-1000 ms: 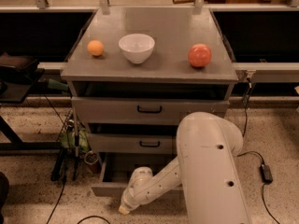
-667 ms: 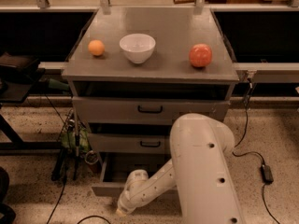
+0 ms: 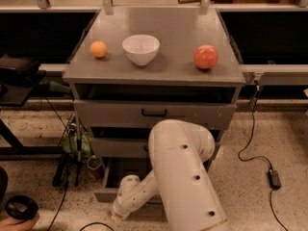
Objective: Close bottom drawer
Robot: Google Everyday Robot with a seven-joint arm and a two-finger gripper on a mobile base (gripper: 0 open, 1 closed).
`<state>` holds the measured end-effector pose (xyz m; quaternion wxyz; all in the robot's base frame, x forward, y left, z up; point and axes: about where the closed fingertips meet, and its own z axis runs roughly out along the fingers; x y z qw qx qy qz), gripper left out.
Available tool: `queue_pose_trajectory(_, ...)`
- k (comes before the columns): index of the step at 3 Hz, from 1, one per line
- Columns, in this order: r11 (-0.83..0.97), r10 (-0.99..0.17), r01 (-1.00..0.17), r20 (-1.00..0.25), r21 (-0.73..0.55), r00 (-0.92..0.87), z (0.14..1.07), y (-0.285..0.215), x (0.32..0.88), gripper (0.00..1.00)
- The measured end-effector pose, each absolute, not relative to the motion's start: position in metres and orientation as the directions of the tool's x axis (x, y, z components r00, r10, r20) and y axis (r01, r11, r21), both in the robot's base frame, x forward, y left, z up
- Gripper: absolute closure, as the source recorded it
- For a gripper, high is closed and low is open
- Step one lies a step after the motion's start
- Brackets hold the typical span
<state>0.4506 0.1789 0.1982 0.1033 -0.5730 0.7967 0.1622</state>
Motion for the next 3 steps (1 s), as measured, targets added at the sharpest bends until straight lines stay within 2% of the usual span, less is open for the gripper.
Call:
queue_pose_trajectory(2,0.355,-0.866,-0.927,-0.333,0.117,-0.374,0.182,0.175,0.499,1.0)
queue_pose_trajectory(3,0.406,-0.851,-0.908,-0.321,0.099,-0.415,0.181,0.156,0.524,0.83)
